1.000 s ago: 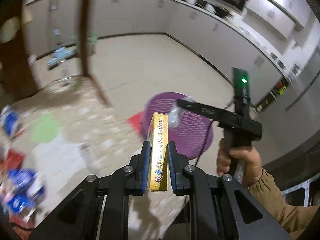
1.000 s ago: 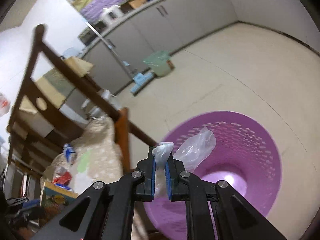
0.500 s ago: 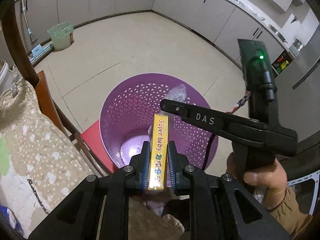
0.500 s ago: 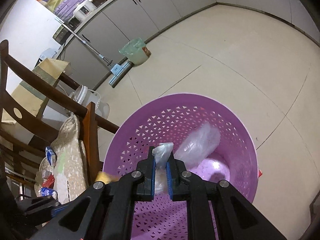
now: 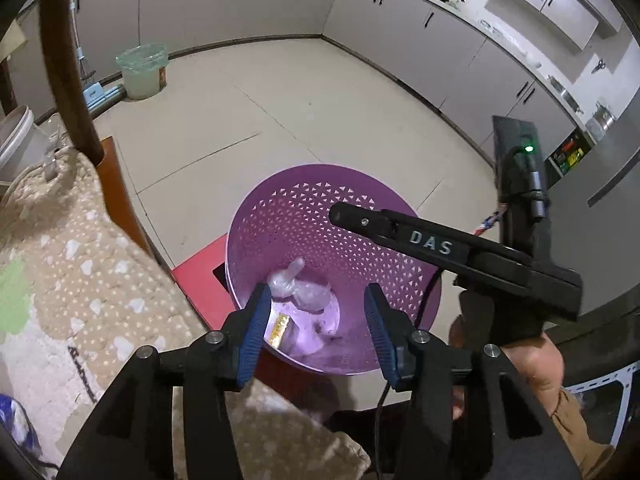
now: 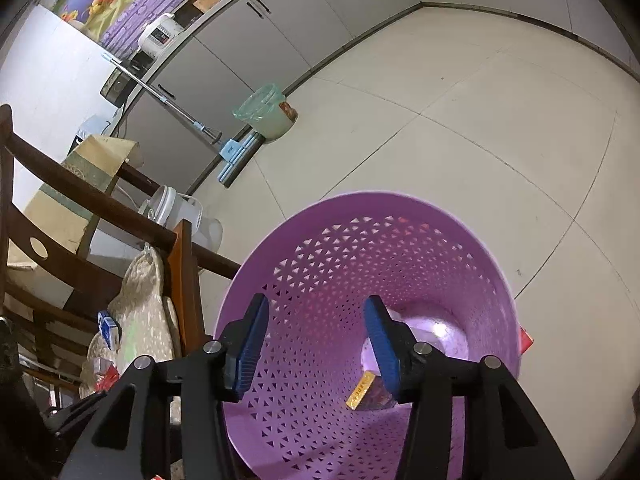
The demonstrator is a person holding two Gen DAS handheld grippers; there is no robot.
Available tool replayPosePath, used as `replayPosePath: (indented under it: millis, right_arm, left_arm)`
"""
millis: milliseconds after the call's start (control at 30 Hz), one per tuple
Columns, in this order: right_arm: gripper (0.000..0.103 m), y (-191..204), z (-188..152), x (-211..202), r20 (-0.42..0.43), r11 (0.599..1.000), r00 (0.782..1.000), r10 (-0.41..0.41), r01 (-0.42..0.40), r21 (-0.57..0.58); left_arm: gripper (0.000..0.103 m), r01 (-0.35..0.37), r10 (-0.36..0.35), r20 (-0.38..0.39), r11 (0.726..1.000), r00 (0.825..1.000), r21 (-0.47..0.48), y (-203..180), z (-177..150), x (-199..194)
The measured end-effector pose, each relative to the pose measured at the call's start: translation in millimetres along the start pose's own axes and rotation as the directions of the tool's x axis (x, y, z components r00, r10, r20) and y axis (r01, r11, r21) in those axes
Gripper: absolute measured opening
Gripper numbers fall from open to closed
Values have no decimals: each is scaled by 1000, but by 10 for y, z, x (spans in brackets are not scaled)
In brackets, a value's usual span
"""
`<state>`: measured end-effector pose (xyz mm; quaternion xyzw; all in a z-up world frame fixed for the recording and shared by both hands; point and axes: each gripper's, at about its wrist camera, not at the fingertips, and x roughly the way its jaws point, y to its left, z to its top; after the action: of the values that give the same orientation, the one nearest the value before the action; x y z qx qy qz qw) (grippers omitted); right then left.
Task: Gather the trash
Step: 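Move both open tools back over the trash on the bed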
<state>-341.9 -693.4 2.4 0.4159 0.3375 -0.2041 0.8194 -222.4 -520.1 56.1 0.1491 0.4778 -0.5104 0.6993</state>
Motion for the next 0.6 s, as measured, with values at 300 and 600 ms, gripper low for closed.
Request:
replayPosePath:
  millis: [300, 600]
  right_arm:
    - [57, 300, -16, -32, 40, 997, 999, 3, 0, -78]
    - [63, 924, -156, -113, 123, 977, 991, 44, -17, -211]
  left_arm:
    - [61, -89, 90, 42, 996, 995, -21, 103, -341, -442]
    - [68, -233, 241, 108, 969, 964, -83, 590, -876, -1220]
